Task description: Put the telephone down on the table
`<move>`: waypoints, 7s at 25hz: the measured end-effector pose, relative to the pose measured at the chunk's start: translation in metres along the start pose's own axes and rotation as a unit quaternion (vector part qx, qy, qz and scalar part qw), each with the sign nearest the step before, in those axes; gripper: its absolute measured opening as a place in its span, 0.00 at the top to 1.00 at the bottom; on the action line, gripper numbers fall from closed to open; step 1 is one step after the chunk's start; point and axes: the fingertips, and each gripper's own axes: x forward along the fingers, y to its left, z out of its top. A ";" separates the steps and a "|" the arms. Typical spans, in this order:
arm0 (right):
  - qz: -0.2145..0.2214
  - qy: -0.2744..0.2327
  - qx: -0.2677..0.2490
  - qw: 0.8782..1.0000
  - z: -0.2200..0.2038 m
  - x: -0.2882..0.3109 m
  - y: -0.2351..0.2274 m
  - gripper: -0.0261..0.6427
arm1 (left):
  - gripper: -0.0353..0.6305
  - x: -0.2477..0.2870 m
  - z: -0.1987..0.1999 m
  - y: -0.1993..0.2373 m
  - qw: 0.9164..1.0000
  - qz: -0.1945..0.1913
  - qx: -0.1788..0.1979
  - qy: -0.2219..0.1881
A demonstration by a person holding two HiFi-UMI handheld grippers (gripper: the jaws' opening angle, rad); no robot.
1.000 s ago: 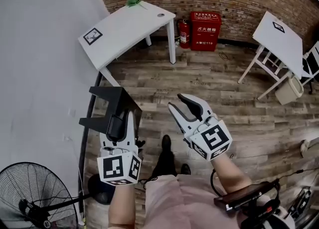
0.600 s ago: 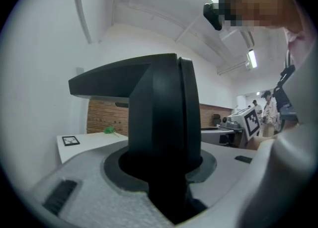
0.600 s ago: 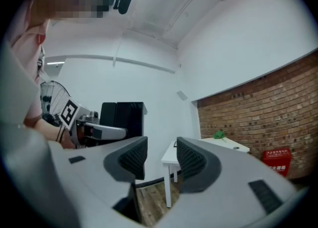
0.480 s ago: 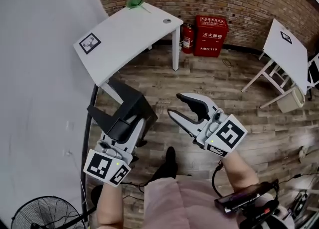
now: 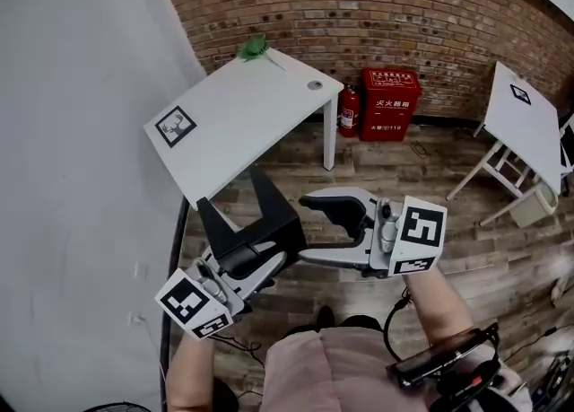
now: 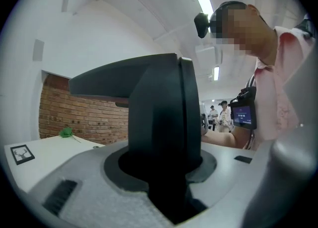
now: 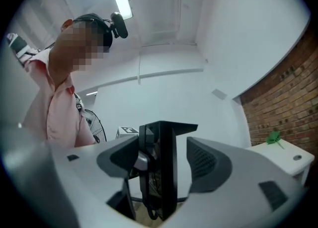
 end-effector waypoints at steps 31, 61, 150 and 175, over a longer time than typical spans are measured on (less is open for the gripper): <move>0.119 0.009 0.118 0.986 -0.026 -0.019 -0.272 0.64 | 0.71 0.200 -0.031 0.182 0.996 -0.054 -0.059 0.042; 0.167 0.068 0.149 0.972 -0.065 0.109 -0.494 0.63 | 0.70 0.226 -0.058 0.436 0.991 0.039 -0.126 0.013; 0.077 0.250 0.441 0.859 -0.299 0.226 -0.735 0.64 | 0.69 0.250 -0.260 0.690 0.845 0.105 -0.523 0.015; 0.091 0.253 0.453 0.850 -0.305 0.227 -0.737 0.65 | 0.38 0.204 -0.271 0.703 0.809 0.287 -0.512 0.026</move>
